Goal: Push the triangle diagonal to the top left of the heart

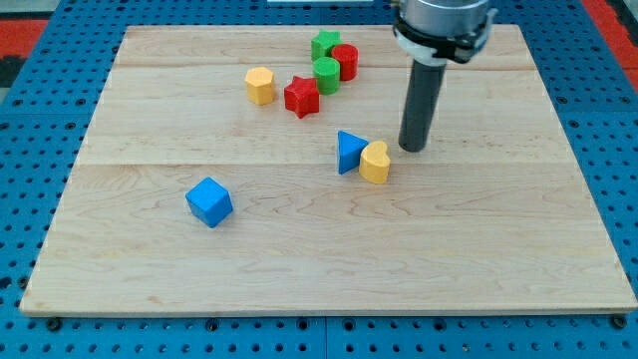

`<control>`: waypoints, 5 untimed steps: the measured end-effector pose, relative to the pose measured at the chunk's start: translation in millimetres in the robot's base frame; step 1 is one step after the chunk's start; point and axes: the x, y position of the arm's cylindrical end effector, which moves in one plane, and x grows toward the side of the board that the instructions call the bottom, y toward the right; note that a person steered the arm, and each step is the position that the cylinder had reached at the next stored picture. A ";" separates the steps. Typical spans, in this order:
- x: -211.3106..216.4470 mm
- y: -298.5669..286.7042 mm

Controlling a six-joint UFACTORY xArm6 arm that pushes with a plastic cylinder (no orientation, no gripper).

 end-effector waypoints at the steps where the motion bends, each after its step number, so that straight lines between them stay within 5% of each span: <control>1: 1.6 -10.1; 2: 5.4 -133.0; 3: 12.7 -114.5; 4: 8.9 -15.6; 5: 62.3 -15.4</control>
